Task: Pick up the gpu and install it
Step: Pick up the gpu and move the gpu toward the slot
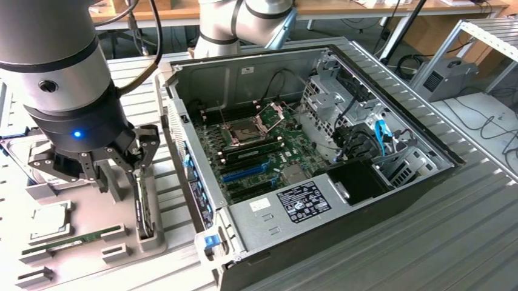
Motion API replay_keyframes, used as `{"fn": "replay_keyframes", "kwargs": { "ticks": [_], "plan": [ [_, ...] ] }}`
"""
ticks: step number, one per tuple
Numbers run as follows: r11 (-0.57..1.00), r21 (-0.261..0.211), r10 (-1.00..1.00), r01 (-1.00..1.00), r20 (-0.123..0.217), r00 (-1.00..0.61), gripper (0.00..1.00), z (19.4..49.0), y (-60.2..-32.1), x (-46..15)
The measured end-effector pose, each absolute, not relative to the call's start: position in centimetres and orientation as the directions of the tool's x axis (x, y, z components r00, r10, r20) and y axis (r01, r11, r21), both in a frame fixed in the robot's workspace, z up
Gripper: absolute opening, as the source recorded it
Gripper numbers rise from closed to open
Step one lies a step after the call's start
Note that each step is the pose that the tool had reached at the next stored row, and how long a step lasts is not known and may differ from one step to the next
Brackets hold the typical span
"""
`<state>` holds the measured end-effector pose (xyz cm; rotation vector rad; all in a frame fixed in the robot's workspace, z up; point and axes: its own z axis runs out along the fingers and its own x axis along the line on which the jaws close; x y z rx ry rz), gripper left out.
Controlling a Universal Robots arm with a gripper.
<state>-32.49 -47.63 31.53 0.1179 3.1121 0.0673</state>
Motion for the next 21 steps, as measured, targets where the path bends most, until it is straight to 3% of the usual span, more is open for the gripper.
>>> {"fn": "replay_keyframes", "kwargs": {
  "ticks": [21],
  "plan": [
    [0.996, 0.044, 0.076, 0.075, -0.025, -0.997, 0.44, 30.63, -47.63, -32.96]
  ]
}}
